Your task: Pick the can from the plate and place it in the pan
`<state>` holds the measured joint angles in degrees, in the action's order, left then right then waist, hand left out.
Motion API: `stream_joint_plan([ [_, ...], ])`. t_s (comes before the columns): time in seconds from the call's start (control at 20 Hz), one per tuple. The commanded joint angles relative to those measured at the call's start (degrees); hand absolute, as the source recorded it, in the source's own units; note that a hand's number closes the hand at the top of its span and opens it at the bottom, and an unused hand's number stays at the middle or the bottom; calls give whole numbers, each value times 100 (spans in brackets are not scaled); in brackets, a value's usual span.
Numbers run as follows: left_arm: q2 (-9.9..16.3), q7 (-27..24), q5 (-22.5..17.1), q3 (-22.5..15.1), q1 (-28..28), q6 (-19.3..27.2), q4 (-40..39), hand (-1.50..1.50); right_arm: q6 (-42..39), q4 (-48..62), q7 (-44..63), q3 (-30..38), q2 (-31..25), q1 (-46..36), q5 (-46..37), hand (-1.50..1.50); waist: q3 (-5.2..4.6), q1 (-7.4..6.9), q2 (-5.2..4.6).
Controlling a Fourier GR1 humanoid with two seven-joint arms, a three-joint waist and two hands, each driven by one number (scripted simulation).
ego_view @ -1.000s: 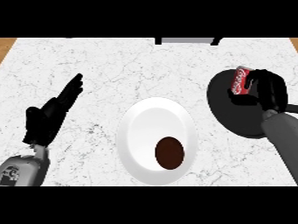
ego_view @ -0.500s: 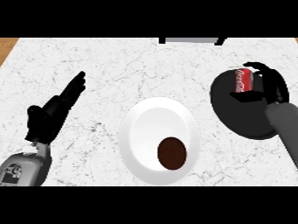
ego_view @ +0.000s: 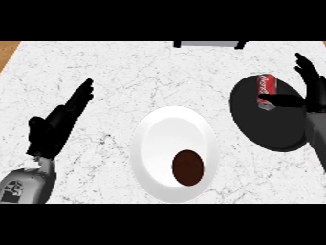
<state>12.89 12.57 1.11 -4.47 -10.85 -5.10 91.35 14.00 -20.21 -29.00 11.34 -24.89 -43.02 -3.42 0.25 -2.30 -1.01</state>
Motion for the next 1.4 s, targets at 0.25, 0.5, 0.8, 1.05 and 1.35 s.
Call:
stream_joint_plan([
  [0.25,-199,-166,306,-160,284,172,11,0,-1992,580,-1437,571,-590,697,563,-150,-8,104,42],
  [0.5,77,-250,-41,157,570,-245,155,0,-2290,561,-2320,631,-758,995,555,-150,-12,106,62],
  [0.8,-182,143,200,188,-56,15,-82,0,-2720,583,-2959,698,-731,1567,643,-150,-16,184,75],
  [1.05,23,-55,143,410,155,-211,-19,0,-3119,131,-3133,613,-761,2274,700,-150,-26,257,108],
  [1.35,-87,-218,227,433,176,-274,-137,0,-2751,-433,-3258,536,-448,2787,742,-150,-25,247,104],
])
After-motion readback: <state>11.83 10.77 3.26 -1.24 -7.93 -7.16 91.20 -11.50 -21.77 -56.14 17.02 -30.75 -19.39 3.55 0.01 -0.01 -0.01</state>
